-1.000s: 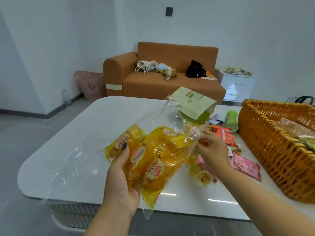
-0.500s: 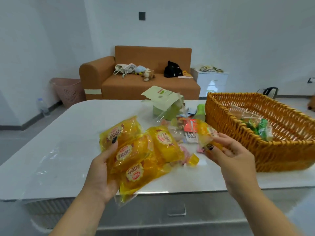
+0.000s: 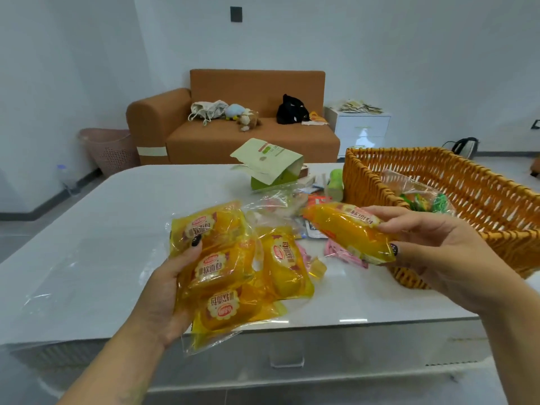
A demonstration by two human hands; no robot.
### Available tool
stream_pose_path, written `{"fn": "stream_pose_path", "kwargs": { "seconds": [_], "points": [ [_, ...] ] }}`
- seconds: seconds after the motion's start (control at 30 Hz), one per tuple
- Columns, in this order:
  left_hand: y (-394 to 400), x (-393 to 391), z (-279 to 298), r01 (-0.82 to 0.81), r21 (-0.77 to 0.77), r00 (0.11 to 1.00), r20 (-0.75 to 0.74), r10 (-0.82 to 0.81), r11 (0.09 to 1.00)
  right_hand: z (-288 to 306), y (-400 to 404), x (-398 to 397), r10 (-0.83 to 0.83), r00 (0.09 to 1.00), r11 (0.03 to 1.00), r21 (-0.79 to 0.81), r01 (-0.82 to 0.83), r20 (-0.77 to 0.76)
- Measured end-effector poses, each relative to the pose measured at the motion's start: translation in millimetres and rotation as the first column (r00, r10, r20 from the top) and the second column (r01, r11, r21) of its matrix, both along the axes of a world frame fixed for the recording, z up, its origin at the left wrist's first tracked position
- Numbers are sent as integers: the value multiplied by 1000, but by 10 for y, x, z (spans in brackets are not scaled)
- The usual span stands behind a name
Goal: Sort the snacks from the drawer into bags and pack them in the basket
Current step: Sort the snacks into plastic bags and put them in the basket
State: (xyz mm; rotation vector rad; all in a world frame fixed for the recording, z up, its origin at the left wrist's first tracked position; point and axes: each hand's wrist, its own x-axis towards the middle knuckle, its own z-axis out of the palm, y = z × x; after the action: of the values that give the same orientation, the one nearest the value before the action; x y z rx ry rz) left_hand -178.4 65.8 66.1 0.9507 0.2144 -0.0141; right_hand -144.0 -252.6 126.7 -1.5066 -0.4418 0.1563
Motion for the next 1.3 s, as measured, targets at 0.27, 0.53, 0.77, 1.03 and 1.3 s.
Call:
{"fn": "stream_pose_path", "kwargs": {
  "seconds": [0.27,0.53,0.77,1.03,1.3],
  "points": [
    [-304,11,-57,157,35,988,2,-157,987,-136,216,23,36,998,995,-91,-30,59],
    [-309,8,-78,107,16,994,-6,-107,994,-218,387,31,51,995,993,-108,-42,82],
    [-235,-40,-40,138,19,990,-30,-137,990,-200,512,19,28,987,983,-184,1,155],
    [-195,-41,-76,31,-66,999,-13,-32,997,-76,695,-59,-62,979,995,-66,76,192],
    [-272,-2,-103,-53,-162,998,10,55,985,-357,881,10,-679,734,727,111,678,-37]
  ]
}}
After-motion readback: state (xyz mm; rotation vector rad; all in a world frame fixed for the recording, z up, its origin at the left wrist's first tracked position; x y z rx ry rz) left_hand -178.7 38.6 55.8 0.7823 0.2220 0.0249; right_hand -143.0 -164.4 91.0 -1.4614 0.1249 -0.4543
